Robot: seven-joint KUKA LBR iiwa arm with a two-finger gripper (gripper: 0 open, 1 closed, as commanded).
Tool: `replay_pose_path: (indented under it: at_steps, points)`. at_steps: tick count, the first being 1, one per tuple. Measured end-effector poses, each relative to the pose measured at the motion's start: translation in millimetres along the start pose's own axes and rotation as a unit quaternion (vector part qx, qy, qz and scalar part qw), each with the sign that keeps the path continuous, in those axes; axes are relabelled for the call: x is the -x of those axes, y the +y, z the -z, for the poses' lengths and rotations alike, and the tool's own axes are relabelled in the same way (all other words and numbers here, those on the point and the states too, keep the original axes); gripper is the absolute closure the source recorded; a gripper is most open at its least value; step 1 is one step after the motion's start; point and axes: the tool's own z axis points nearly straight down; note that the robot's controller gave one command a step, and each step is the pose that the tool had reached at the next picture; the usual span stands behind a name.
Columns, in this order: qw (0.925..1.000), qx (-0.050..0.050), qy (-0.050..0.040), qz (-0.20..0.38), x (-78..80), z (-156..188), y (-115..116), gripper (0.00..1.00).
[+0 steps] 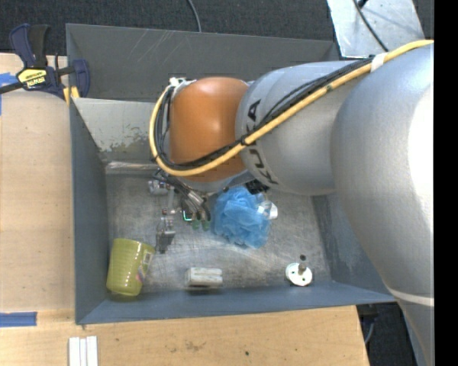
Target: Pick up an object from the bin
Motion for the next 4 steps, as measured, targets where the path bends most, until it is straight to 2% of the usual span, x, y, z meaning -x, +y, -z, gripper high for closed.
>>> replay_pose_path:
  at_steps: [1, 2, 3, 4]
  points:
    - [1.0, 0.002, -0.0013, -0.001, 0.5, 2, 1, 0.0]
    - [0.9986, 0.001, -0.0031, 0.052, -14.3, 2, 7, 0.0]
    - [0.9769, 0.001, -0.0017, 0.214, -38.6, 1, 15, 0.0]
    - [0.9657, -0.007, 0.0049, 0.26, -25.7, -44, 43, 1.0]
